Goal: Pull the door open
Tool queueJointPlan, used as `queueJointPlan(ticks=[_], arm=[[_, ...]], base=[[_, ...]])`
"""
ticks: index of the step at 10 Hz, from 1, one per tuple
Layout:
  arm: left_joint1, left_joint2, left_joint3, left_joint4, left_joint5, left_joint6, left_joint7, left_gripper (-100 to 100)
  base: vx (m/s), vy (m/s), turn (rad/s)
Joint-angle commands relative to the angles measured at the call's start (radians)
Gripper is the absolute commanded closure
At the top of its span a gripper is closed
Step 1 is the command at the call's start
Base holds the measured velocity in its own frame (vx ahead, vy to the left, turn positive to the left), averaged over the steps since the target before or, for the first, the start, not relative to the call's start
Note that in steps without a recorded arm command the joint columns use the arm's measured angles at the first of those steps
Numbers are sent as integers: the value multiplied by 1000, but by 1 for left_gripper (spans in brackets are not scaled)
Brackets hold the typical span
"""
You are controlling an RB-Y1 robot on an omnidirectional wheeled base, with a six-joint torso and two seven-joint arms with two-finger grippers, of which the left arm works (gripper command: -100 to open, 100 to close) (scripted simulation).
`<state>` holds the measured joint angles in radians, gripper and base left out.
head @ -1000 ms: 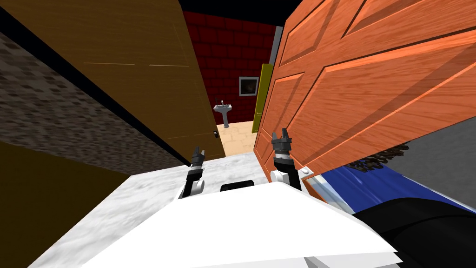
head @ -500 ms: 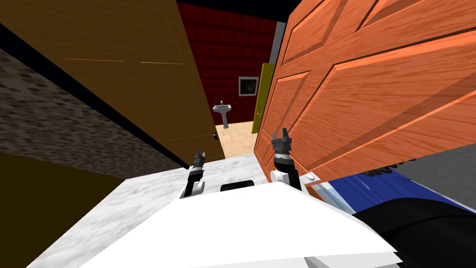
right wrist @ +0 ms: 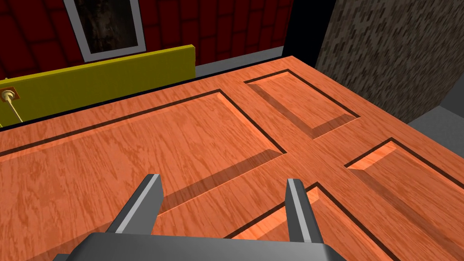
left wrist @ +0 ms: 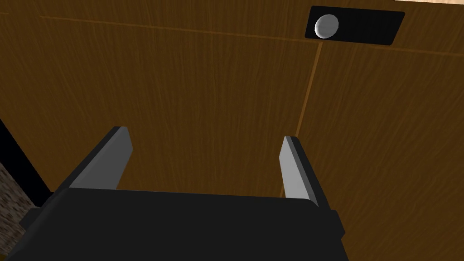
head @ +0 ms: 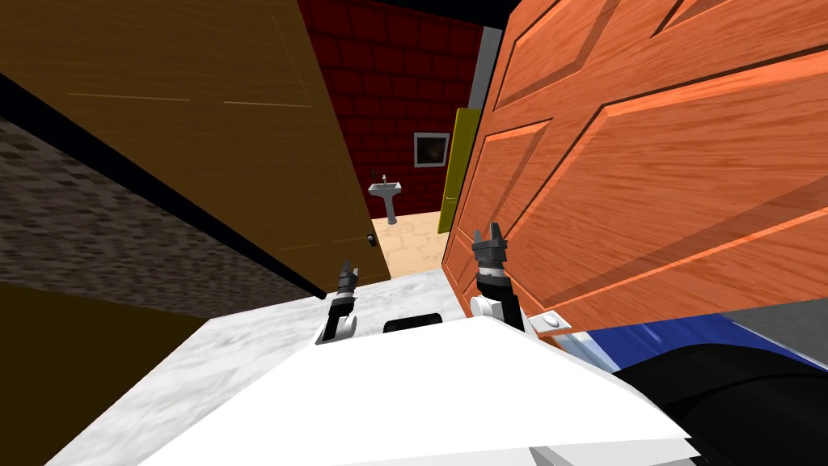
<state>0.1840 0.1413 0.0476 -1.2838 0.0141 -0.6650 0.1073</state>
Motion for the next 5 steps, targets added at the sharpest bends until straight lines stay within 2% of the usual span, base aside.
queueJointPlan(ticks=[1, 5], arm=[[-8, 0, 1, 31, 3, -6, 1, -100], [-38, 6, 5, 125, 11, -28, 5, -100]], base=[[102, 1, -11], [100, -2, -15]])
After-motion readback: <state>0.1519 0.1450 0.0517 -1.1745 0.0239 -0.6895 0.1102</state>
